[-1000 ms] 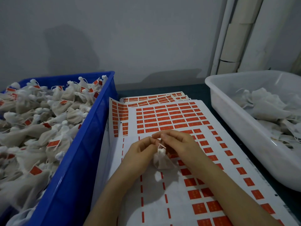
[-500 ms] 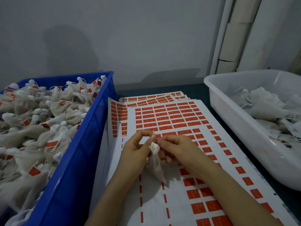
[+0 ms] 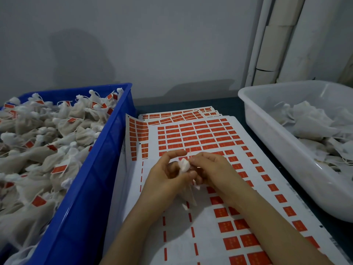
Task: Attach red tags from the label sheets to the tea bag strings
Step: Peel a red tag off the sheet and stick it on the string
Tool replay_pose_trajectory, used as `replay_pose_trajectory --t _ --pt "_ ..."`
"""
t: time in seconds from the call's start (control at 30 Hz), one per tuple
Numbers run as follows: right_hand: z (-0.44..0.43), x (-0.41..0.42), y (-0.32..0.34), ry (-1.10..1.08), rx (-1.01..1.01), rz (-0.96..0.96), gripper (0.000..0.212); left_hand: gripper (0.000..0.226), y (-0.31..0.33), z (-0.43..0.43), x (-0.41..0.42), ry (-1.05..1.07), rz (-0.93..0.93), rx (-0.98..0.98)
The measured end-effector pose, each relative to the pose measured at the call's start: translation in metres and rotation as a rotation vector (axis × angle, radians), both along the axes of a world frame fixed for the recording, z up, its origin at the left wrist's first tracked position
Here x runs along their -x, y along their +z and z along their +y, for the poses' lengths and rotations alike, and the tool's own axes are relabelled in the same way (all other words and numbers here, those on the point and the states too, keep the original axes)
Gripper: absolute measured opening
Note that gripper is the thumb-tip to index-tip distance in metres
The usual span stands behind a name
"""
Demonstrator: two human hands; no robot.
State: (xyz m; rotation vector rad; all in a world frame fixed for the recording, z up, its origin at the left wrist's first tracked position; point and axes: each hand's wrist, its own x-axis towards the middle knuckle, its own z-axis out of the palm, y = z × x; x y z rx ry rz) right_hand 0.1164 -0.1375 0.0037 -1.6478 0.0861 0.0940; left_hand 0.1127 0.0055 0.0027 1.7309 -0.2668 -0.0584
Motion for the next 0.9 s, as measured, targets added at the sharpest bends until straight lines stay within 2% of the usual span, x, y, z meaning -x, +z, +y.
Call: replay_pose_trajectory --t 0.17,0.3,0.4,0.43,0.5,0.57,0.63,0.73,0.8,0.9 --pt "0.002 -0.003 0.000 -0.074 0.193 0.006 0.032 0.014 -0.002 -0.003 -0.001 0.120 -0.076 0.002" --pt "-0.001 -0.001 0.004 -0.150 0.155 -0.027 0.035 0.010 -0.003 -0.005 0.000 0.158 -0.136 -0.013" --pt "-0.001 0.001 0.006 -0.176 -0.092 0.024 0.024 0.010 -0.003 -0.008 0.001 0.142 -0.159 -0.018" --pt "-0.001 0.000 0.007 -0.200 -0.118 0.035 0.025 0.011 -0.003 -0.008 0.001 0.137 -0.161 -0.016" --pt "0.000 -0.002 0.009 -0.256 0.005 0.025 0.035 0.010 -0.002 -0.007 0.001 0.127 -0.154 -0.009" --pt "-0.001 -0.003 0.012 -0.259 0.014 0.019 0.044 0.010 -0.001 -0.004 0.002 0.113 -0.133 -0.015" --pt "-0.002 -0.001 0.013 -0.208 -0.133 0.027 0.038 0.010 -0.002 -0.003 0.002 0.097 -0.111 -0.039" --pt "-0.004 0.003 0.013 -0.111 -0.461 0.059 0.019 0.006 -0.002 -0.005 0.003 0.124 -0.127 -0.061" --pt "-0.004 0.004 0.014 -0.026 -0.635 0.086 0.024 0.015 -0.001 -0.005 0.002 0.160 -0.149 -0.012" --pt "-0.001 0.006 0.016 0.060 -0.674 0.093 0.037 0.004 0.001 -0.003 0.002 0.199 -0.163 0.020"
